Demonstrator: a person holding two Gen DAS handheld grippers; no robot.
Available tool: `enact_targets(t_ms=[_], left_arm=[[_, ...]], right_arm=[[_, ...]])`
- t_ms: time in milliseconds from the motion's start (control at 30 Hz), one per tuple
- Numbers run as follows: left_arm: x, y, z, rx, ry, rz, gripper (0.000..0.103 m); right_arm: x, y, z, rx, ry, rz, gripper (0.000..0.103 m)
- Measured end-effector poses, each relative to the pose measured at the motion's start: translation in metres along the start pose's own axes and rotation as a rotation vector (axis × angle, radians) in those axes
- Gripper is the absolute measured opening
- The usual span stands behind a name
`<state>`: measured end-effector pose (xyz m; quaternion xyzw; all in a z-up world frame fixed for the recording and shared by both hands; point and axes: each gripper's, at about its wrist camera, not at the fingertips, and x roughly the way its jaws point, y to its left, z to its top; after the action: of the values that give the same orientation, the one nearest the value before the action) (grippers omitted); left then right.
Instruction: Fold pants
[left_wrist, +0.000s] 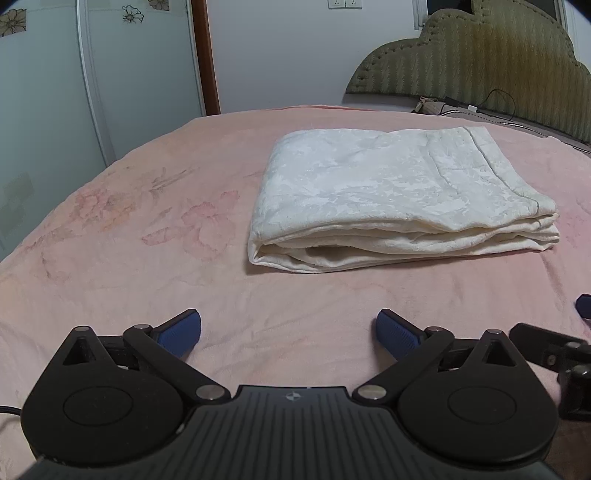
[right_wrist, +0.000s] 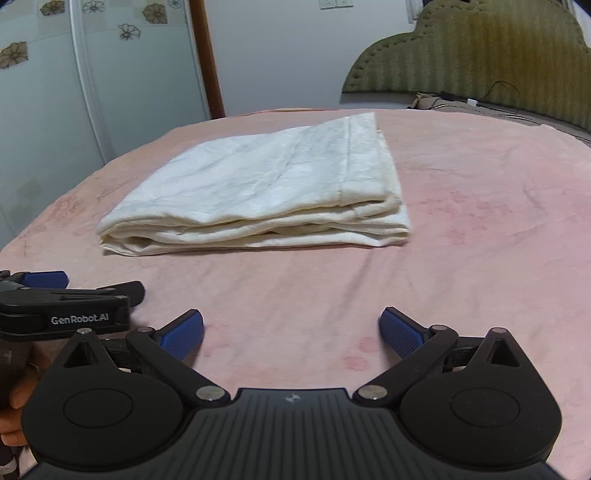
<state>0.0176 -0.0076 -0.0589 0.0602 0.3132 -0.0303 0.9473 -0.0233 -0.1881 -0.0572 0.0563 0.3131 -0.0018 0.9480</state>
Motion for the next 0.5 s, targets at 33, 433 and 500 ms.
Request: enact_targets(t_ms=[33,433,500], left_arm=[[-0.0002,0.0001,-0.0004,0.0,0.0,-0.002,0.103],[0.0,0.0011,-0.0025,-0.014,-0.001,-0.009,0.103],[-0.0003,0.0016,-0.0025,-0.018,0.0,-0.011,0.103]], right_arm=[[0.0014,0.0033,-0.0005,-0.016,0.003,-0.012,0.103],[0.0056,0.0119,-0.0016,-0.058,0.015,-0.047,0.103],[0.0056,0.0119,-0.0018,-0.057,0.015,-0.047,0.103]])
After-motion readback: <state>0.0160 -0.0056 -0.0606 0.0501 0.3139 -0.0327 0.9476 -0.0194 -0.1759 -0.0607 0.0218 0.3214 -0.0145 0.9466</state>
